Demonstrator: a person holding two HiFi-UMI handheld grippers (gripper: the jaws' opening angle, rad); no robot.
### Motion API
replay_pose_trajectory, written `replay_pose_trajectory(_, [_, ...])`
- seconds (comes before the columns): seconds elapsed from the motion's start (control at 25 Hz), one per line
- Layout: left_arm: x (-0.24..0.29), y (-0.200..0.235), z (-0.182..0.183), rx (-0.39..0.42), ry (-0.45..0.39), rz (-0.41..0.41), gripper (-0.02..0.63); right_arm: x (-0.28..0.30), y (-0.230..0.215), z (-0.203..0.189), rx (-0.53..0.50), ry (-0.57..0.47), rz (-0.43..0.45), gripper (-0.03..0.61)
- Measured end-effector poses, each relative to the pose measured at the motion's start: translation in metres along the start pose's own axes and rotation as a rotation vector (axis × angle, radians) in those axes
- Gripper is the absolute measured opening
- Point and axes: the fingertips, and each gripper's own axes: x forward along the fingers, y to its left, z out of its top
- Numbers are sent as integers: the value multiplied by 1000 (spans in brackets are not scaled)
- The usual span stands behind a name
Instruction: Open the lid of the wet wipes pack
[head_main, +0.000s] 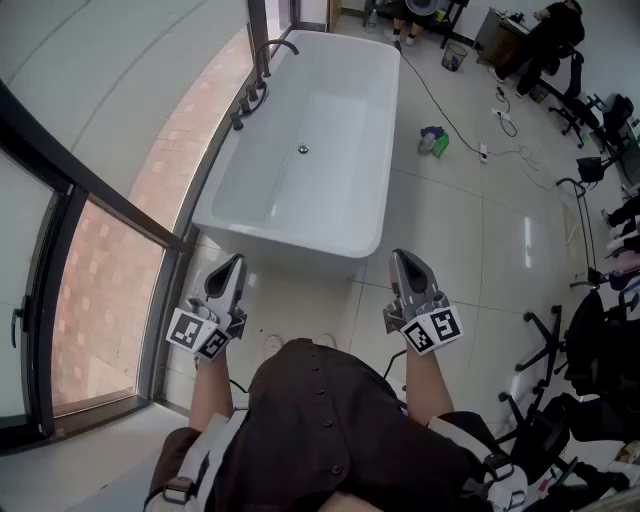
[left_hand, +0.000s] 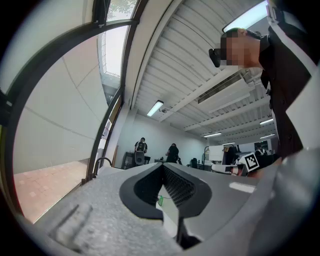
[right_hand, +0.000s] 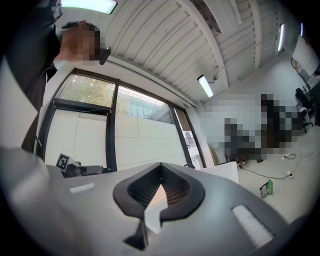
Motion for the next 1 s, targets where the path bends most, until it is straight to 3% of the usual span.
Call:
replay_pose_trajectory(0.28, [-6, 2, -6, 15, 14, 73, 2, -4, -5, 0, -23, 22, 94, 0])
replay_pose_trajectory(0.56, [-30, 9, -11, 23, 27, 153, 2, 15, 10, -20, 28, 53, 173, 0])
replay_pose_trajectory(0.76, [-59, 25, 9, 45, 1, 201, 2, 45, 37, -23, 32, 59, 227, 0])
replay_pose_trajectory(1.0, [-125, 60, 27, 70, -31, 342, 2, 94, 92, -33, 32, 89, 334, 0])
